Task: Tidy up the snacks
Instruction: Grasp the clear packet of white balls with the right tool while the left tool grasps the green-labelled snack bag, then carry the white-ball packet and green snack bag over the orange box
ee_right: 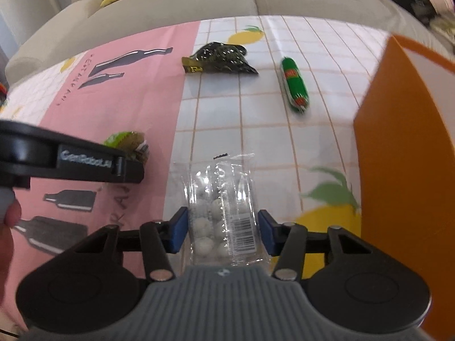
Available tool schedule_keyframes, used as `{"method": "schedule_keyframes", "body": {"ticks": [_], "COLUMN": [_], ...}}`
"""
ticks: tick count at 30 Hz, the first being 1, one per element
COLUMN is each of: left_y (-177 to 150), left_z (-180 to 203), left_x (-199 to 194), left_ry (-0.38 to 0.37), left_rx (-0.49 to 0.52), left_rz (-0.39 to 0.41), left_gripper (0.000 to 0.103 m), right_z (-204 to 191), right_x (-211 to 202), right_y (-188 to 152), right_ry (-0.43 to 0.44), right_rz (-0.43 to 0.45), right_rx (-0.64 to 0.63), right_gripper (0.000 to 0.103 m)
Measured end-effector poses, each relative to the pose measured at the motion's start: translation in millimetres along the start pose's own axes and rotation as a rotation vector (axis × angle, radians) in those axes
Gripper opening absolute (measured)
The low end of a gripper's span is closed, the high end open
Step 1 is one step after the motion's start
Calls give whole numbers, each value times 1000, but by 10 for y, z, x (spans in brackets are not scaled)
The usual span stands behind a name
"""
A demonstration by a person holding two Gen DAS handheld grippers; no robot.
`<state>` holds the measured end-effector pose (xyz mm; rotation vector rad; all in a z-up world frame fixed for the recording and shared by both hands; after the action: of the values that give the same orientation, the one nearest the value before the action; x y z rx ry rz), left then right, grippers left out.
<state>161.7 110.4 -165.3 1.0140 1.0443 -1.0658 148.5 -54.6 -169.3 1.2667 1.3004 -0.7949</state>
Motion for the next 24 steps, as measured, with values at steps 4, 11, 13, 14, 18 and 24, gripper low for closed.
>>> {"method": "schedule_keyframes", "body": {"ticks": [4, 11, 13, 14, 18, 24], "left_y": [-163, -470, -536, -567, -639, -667], "left_z": [-47, -63, -35, -13, 84, 321], "left_x": [-121, -382, -457, -509, -734, -1049], "left_ry": [-63, -147, -164, -172, -202, -274], "left_rx": [-70, -133, -139, -139, -127, -95], "left_rz": [10, 47, 56, 63, 100, 151], "left_gripper": [40, 39, 38, 38, 38, 38], "right_z": [21, 56, 47, 44, 55, 157], "right_x": [-154, -518, -636, -698, -930, -1312], "right_y": [-112, -193, -209, -224, -287, -355], "right_ry": [25, 95, 99, 102, 109, 109], "right_rz": [18, 65, 88, 100, 139, 203], "right_rx": [7, 42, 39, 37, 27, 14], "right_gripper": [51, 51, 51, 51, 51, 51]}}
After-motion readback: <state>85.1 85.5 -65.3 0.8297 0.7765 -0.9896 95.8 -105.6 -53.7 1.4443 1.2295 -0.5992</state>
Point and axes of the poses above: each gripper's, at about its wrist camera, not at the fingertips, and x roughly the way its jaws point, z to its right, y to its top, the point moved 5 cm from there along x, roughly the way its jaws point, and after that the axes turned 14 degrees about -z, right-handed, at the moved point
